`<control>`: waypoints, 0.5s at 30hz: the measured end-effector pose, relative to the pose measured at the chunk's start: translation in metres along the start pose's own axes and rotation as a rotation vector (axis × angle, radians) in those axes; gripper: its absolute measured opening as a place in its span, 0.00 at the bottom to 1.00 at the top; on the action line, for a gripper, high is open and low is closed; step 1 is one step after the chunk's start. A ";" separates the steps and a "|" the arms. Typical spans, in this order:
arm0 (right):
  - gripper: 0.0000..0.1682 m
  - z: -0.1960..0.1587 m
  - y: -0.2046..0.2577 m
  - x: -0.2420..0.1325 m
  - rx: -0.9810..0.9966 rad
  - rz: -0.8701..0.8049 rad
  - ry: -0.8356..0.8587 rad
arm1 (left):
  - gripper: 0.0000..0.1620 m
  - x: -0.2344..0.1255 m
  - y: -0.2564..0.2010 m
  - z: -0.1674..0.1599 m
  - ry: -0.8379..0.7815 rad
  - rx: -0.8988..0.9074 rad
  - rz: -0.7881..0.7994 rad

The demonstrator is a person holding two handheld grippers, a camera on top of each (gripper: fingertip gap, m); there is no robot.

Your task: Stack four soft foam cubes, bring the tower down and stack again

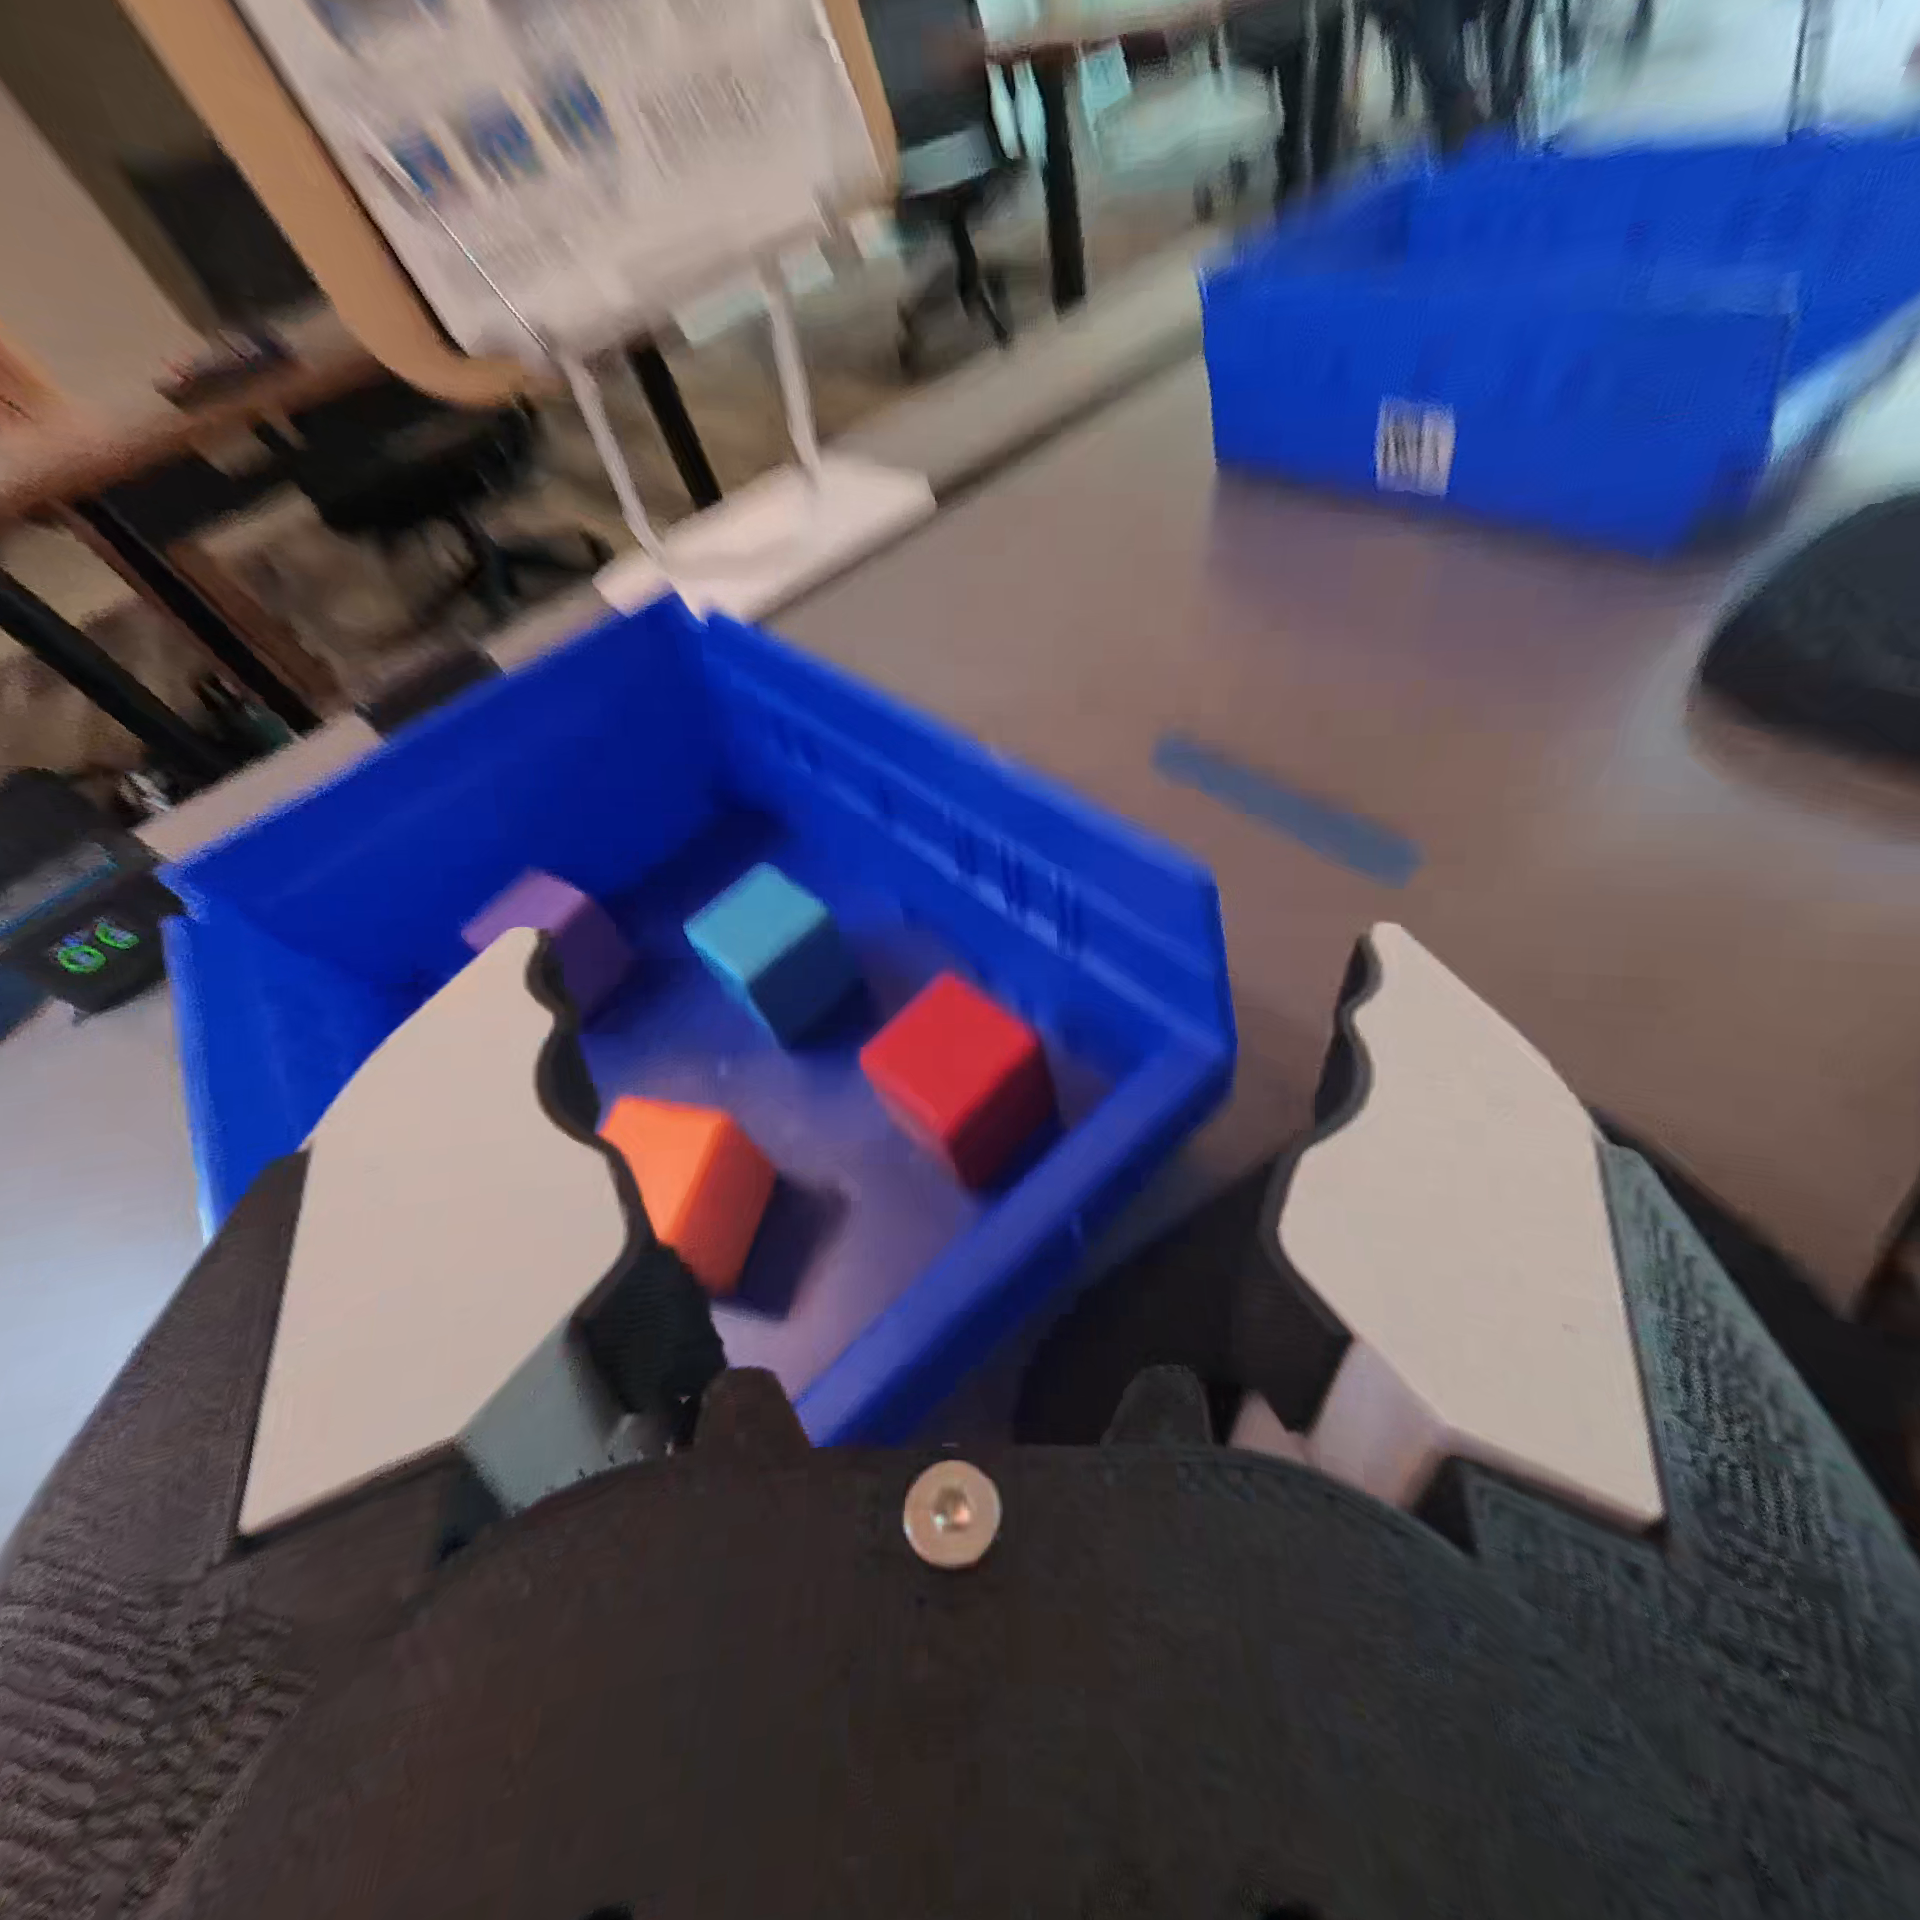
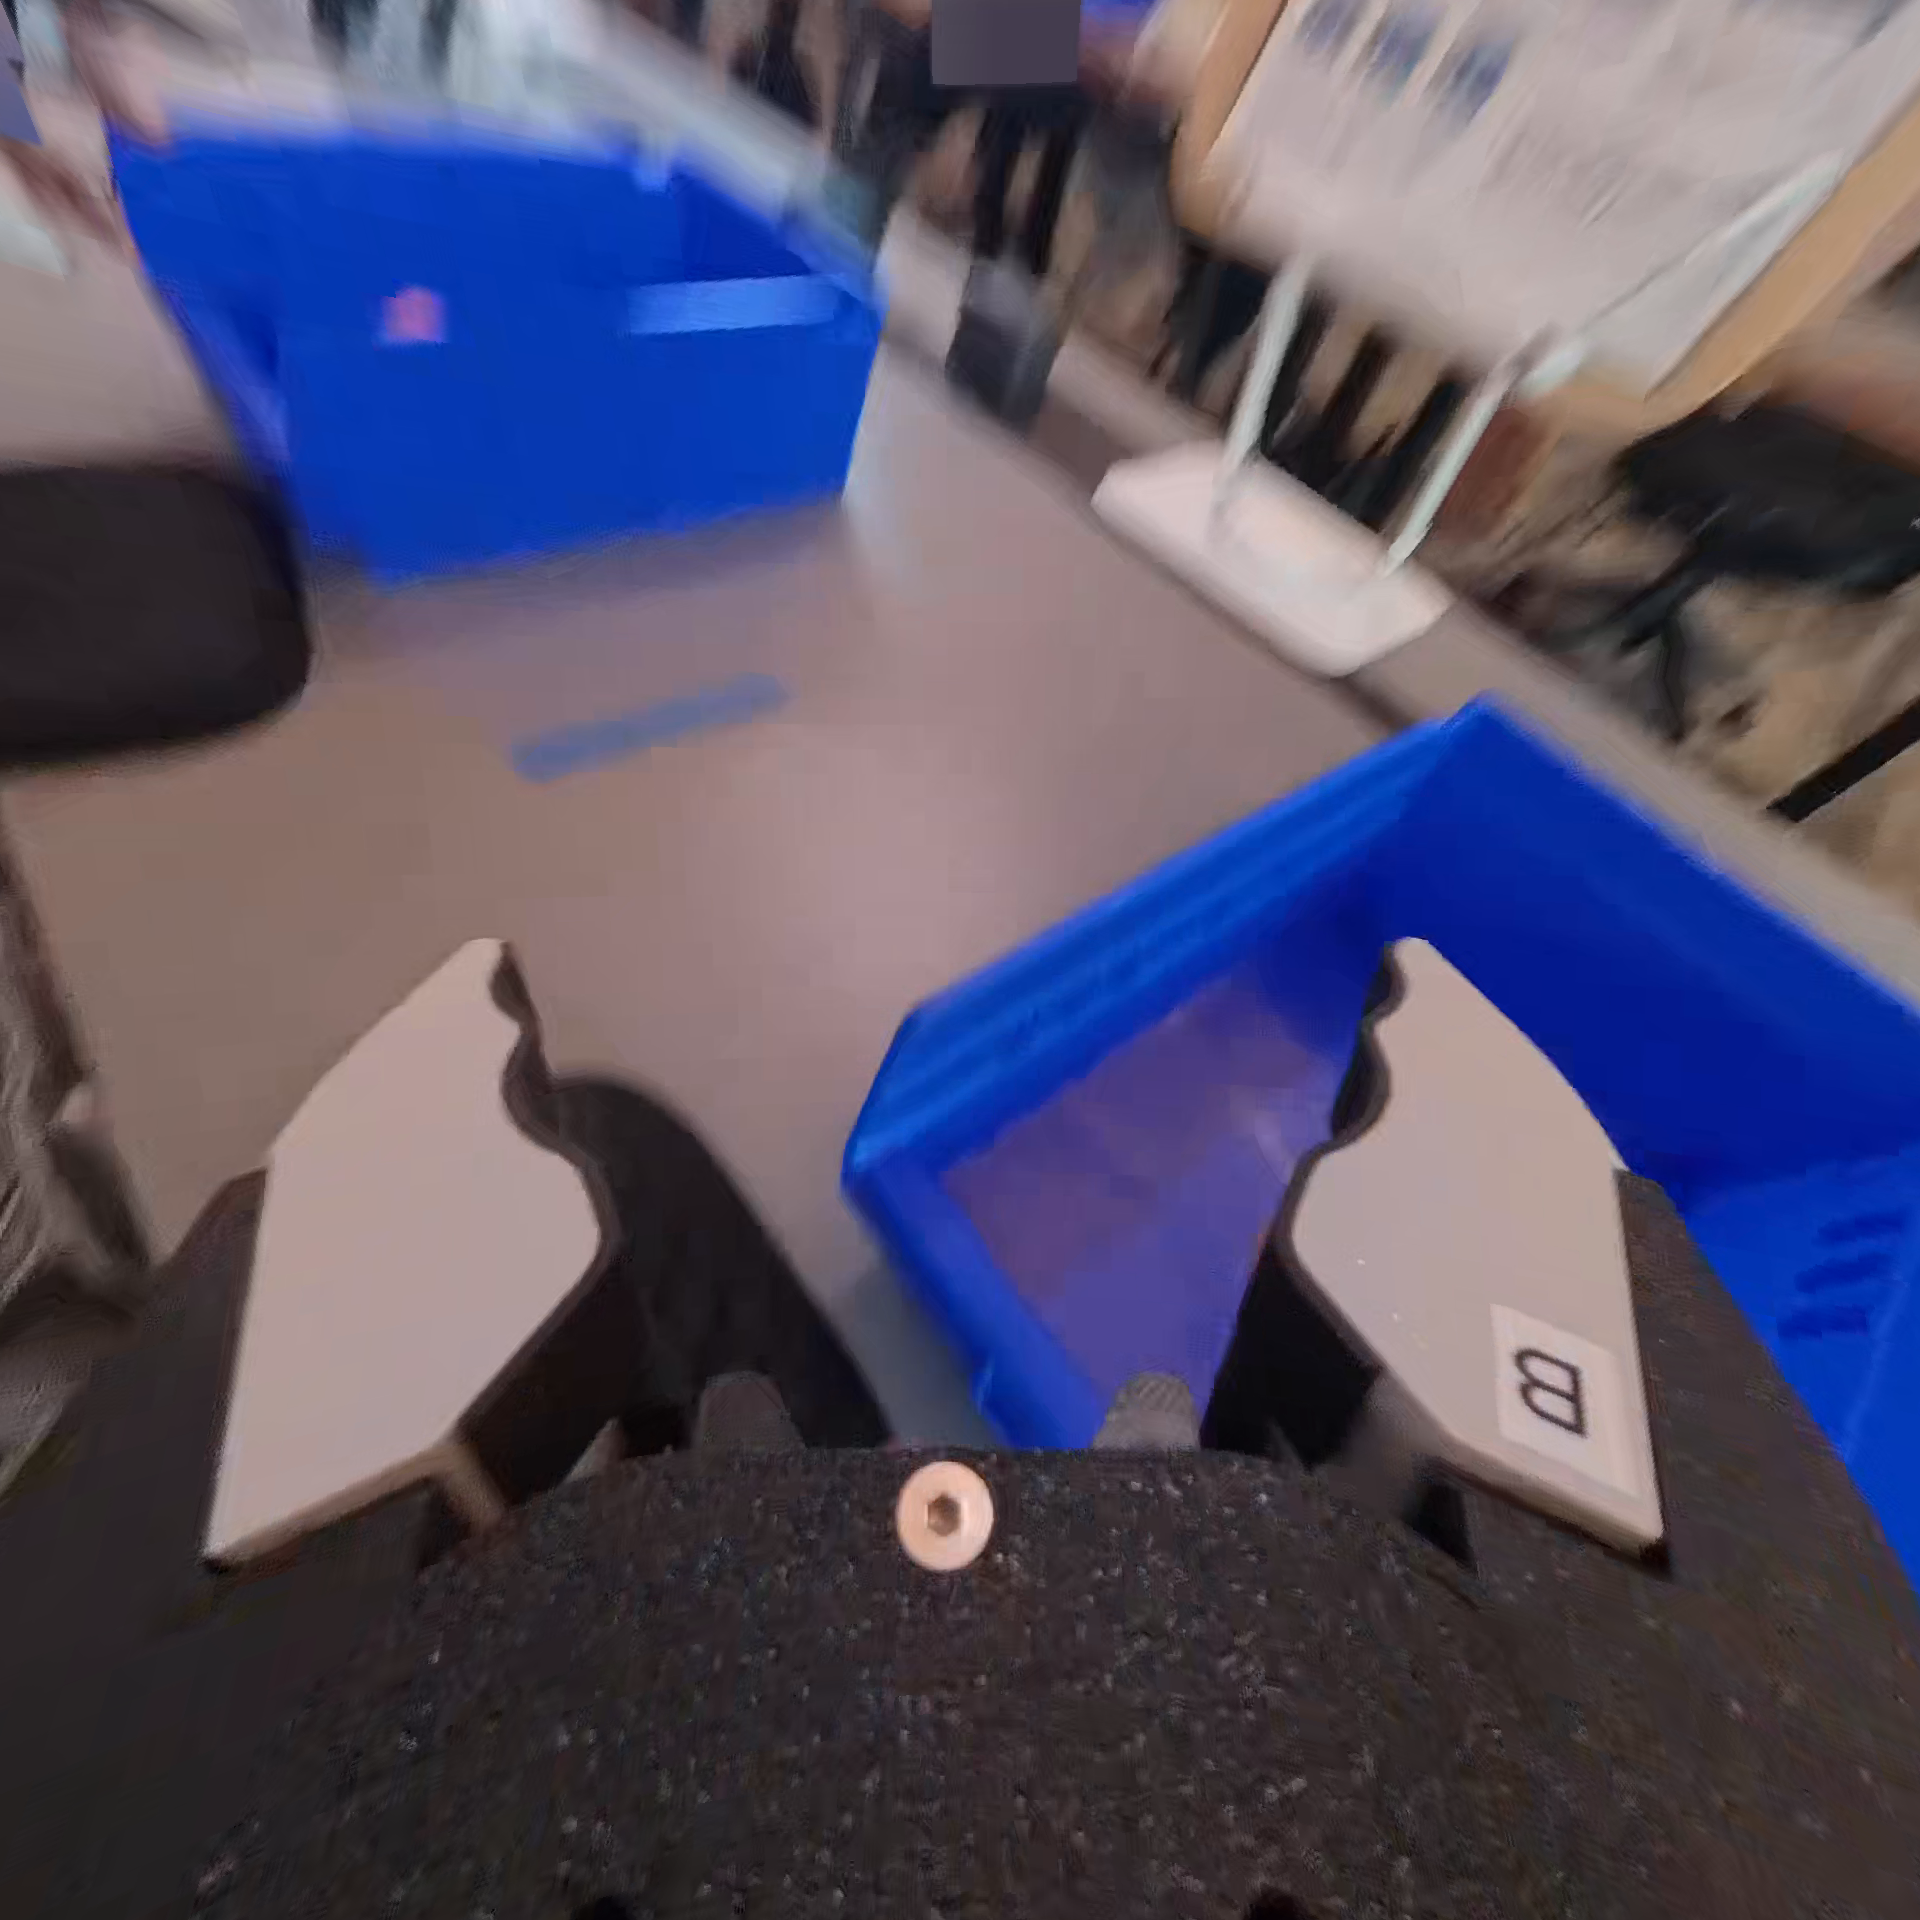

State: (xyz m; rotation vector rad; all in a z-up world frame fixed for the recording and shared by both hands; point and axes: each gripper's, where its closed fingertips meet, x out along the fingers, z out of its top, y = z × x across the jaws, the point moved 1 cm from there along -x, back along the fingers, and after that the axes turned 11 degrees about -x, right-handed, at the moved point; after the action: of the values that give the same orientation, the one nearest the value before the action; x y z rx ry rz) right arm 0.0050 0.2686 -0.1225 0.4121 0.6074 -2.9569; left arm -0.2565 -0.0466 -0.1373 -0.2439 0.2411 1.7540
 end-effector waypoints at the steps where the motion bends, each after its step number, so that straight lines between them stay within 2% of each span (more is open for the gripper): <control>1: 0.88 0.013 -0.007 -0.001 0.009 -0.077 -0.102 | 0.86 0.000 0.002 0.011 -0.082 -0.032 0.036; 3: 0.88 0.028 -0.017 -0.003 0.039 -0.189 -0.207 | 0.89 0.000 0.006 0.026 -0.181 -0.084 0.111; 6: 0.88 0.026 -0.027 0.002 0.110 -0.288 -0.194 | 0.90 0.004 0.016 0.024 -0.166 -0.119 0.229; 11: 0.88 0.001 -0.024 0.014 0.094 -0.300 -0.028 | 0.89 0.013 0.025 0.000 0.003 -0.140 0.303; 15: 0.88 -0.012 -0.014 0.015 0.093 -0.256 0.034 | 0.81 0.017 0.021 -0.015 0.165 -0.089 0.252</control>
State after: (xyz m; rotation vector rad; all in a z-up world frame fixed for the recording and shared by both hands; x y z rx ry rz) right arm -0.0083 0.2855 -0.1316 0.4235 0.5663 -3.2378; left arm -0.2797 -0.0394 -0.1562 -0.4396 0.3251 1.9991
